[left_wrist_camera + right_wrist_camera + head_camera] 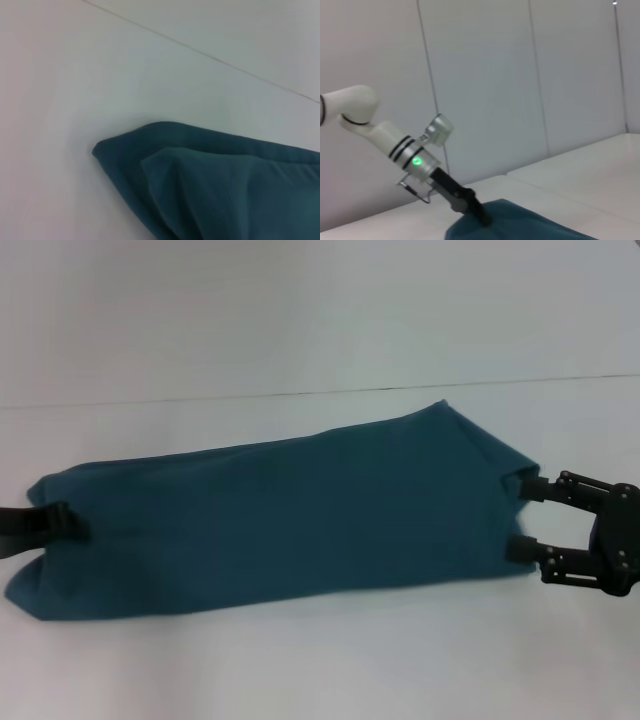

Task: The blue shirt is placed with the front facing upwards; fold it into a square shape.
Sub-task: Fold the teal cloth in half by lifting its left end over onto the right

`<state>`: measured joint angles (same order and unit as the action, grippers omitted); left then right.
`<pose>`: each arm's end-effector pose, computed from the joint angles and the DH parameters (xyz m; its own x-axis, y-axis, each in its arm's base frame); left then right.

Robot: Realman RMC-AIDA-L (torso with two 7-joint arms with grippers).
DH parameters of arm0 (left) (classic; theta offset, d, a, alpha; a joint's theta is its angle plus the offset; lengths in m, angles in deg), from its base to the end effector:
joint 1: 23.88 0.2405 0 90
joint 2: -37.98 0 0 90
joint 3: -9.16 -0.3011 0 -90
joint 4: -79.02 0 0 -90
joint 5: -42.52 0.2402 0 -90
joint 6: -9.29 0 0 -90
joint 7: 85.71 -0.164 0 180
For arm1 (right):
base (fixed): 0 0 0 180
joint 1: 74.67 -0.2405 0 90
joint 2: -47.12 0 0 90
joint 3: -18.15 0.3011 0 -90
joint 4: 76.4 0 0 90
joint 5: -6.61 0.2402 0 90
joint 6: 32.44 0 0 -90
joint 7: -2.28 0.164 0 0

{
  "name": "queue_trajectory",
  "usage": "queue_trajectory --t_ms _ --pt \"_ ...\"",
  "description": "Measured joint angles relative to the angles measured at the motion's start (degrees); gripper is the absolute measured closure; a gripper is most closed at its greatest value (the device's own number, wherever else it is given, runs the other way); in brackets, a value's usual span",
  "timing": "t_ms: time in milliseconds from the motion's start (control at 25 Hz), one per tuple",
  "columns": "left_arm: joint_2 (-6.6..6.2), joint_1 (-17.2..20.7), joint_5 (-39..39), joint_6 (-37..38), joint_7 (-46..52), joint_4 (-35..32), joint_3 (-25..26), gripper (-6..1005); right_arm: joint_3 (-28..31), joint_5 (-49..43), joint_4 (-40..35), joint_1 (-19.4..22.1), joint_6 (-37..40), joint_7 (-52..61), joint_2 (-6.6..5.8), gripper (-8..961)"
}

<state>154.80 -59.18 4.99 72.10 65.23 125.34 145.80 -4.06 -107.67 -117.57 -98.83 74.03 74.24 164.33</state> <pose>-0.3599 0.4585 0.0103 0.1542 0.8462 0.5101 0.9540 0.0067 -0.2996 0.3385 0.3300 0.0334 0.7184 -0.1938 -0.6681 -0.4340 -0.8754 -0.2128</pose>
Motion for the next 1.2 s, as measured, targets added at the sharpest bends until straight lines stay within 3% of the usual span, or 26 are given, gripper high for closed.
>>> queue_trajectory --t_ms 440,760,1200 --pt "-1.16 1.4 2.4 0.9 -0.3 1.2 -0.4 900 1.5 0.3 0.3 -0.4 -2.8 0.1 0.08 70" --pt "-0.68 3.5 2.3 2.5 -1.0 6.5 0.1 898 1.6 0.4 0.5 -0.8 -4.8 0.3 0.45 69" --pt "-1.01 3.7 2.8 3.8 -1.2 8.2 1.1 894 1.6 0.4 1.2 -0.7 -5.5 0.0 0.50 71"
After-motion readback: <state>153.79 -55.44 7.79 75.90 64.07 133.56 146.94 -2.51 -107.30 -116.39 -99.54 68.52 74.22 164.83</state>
